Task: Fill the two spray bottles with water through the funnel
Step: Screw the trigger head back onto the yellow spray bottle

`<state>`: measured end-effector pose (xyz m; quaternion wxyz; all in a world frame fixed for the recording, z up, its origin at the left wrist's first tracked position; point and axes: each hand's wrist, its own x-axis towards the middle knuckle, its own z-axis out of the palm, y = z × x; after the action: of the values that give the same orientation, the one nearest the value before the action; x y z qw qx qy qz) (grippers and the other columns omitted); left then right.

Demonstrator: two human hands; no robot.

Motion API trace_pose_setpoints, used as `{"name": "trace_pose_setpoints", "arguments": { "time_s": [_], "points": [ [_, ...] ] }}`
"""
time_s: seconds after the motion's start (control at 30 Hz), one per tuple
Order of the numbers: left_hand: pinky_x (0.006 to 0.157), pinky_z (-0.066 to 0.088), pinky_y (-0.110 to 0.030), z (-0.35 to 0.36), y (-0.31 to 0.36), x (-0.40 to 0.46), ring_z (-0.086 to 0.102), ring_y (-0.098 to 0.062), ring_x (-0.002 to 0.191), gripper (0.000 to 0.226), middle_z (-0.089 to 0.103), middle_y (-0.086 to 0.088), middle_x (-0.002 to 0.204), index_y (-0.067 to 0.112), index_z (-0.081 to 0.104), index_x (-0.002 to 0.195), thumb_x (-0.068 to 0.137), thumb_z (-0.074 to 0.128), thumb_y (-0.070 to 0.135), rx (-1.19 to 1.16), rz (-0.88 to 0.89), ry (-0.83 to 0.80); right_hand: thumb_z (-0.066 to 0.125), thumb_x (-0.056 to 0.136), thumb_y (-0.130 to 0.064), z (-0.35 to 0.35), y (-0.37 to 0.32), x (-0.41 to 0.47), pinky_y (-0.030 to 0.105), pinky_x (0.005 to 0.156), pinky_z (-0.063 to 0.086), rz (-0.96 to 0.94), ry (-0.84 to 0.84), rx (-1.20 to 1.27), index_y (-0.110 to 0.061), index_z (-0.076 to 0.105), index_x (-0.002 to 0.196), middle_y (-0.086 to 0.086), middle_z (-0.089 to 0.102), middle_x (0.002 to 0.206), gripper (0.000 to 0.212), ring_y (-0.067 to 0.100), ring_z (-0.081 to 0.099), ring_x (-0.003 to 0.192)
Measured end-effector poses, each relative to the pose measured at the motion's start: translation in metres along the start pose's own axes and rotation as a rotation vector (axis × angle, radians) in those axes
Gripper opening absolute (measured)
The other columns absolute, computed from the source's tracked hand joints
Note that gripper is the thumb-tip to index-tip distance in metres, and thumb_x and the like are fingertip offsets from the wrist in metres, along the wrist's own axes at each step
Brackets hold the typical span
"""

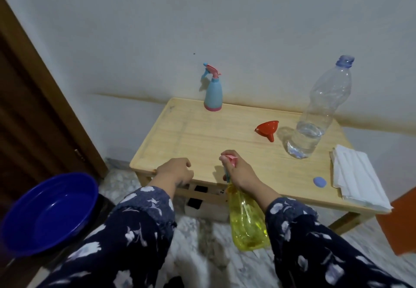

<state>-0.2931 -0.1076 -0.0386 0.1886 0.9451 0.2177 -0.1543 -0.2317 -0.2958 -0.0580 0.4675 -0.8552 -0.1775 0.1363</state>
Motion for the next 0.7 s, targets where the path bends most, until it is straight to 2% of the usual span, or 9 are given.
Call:
{"name": "trace_pose_setpoints", "arguments": {
  "time_s": [0.1, 0.2, 0.3, 0.37, 0.43, 0.5, 0.6, 0.63, 0.7],
  "points": [
    [0.093, 0.048, -0.036, -0.003, -0.004, 0.0, 0.057, -0.023, 0.113, 0.042, 0.057, 0.001, 0.132, 0.029, 0.05, 0.134, 0.093, 0.045, 0.04, -0.017, -0.005, 0.017, 0.04, 0.096, -0.052, 0.003, -0.003, 0.006, 0.03, 0.068, 0.051, -0.013, 0.033, -0.025, -0.034, 0.048, 0.114, -0.002, 0.064, 0.092, 0.026, 0.012, 0.067, 0.065],
    [0.093, 0.048, -0.037, -0.004, 0.0, 0.001, 0.057, -0.022, 0.113, 0.043, 0.059, 0.001, 0.129, 0.028, 0.053, 0.131, 0.095, 0.042, 0.05, -0.035, 0.008, 0.042, 0.038, 0.096, -0.051, -0.001, -0.007, 0.015, 0.03, 0.075, 0.048, -0.038, 0.05, -0.006, -0.033, 0.047, 0.118, 0.001, 0.065, 0.103, 0.03, 0.016, 0.066, 0.08],
    [0.093, 0.047, -0.037, -0.007, 0.013, 0.001, 0.058, -0.022, 0.11, 0.05, 0.062, 0.001, 0.126, 0.027, 0.057, 0.126, 0.095, 0.036, 0.061, -0.135, 0.067, 0.034, 0.039, 0.096, -0.049, -0.011, -0.022, 0.025, 0.04, 0.084, 0.051, -0.095, 0.066, 0.039, -0.033, 0.046, 0.12, -0.001, 0.062, 0.103, 0.029, 0.021, 0.062, 0.092],
    [0.093, 0.047, -0.036, -0.01, 0.026, -0.001, 0.059, -0.02, 0.107, 0.054, 0.061, 0.001, 0.124, 0.029, 0.059, 0.122, 0.092, 0.036, 0.068, -0.322, 0.161, -0.015, 0.04, 0.097, -0.047, -0.021, -0.037, 0.031, 0.046, 0.08, 0.054, -0.137, 0.097, 0.104, -0.032, 0.046, 0.121, -0.004, 0.06, 0.095, 0.029, 0.022, 0.063, 0.088],
    [0.087, 0.049, -0.031, -0.014, 0.04, -0.003, 0.062, -0.015, 0.1, 0.054, 0.062, 0.003, 0.119, 0.036, 0.061, 0.116, 0.083, 0.046, 0.075, -0.553, 0.25, -0.055, 0.041, 0.098, -0.044, -0.033, -0.053, 0.038, 0.042, 0.079, 0.053, -0.203, 0.148, 0.153, -0.029, 0.045, 0.124, -0.002, 0.059, 0.098, 0.031, 0.023, 0.062, 0.088],
    [0.08, 0.048, -0.024, -0.016, 0.053, -0.002, 0.061, -0.013, 0.103, 0.066, 0.06, 0.002, 0.12, 0.037, 0.056, 0.128, 0.073, 0.061, 0.074, -0.669, 0.307, -0.084, 0.041, 0.098, -0.043, -0.046, -0.067, 0.046, 0.042, 0.073, 0.055, -0.243, 0.159, 0.214, -0.03, 0.042, 0.127, 0.007, 0.057, 0.109, 0.032, 0.029, 0.063, 0.082],
    [0.091, 0.046, -0.026, -0.015, 0.069, 0.007, 0.054, -0.016, 0.12, 0.087, 0.055, -0.002, 0.133, 0.027, 0.045, 0.141, 0.067, 0.079, 0.058, -0.681, 0.351, -0.115, 0.042, 0.098, -0.042, -0.063, -0.088, 0.056, 0.035, 0.056, 0.058, -0.256, 0.151, 0.37, -0.034, 0.039, 0.13, 0.009, 0.049, 0.119, 0.033, 0.032, 0.063, 0.072],
    [0.098, 0.045, -0.03, -0.015, 0.073, 0.01, 0.052, -0.017, 0.122, 0.09, 0.054, -0.002, 0.135, 0.025, 0.044, 0.142, 0.066, 0.082, 0.054, -0.675, 0.357, -0.097, 0.042, 0.098, -0.041, -0.067, -0.095, 0.059, 0.035, 0.058, 0.059, -0.27, 0.162, 0.397, -0.034, 0.038, 0.132, 0.006, 0.047, 0.123, 0.035, 0.031, 0.063, 0.08],
    [0.102, 0.046, -0.037, -0.018, 0.08, 0.016, 0.052, -0.017, 0.121, 0.092, 0.054, -0.002, 0.134, 0.024, 0.045, 0.14, 0.062, 0.085, 0.052, -0.677, 0.355, 0.003, 0.042, 0.098, -0.041, -0.074, -0.104, 0.067, 0.041, 0.077, 0.059, -0.293, 0.174, 0.39, -0.034, 0.031, 0.141, -0.002, 0.045, 0.135, 0.044, 0.025, 0.06, 0.103]
  ]
}}
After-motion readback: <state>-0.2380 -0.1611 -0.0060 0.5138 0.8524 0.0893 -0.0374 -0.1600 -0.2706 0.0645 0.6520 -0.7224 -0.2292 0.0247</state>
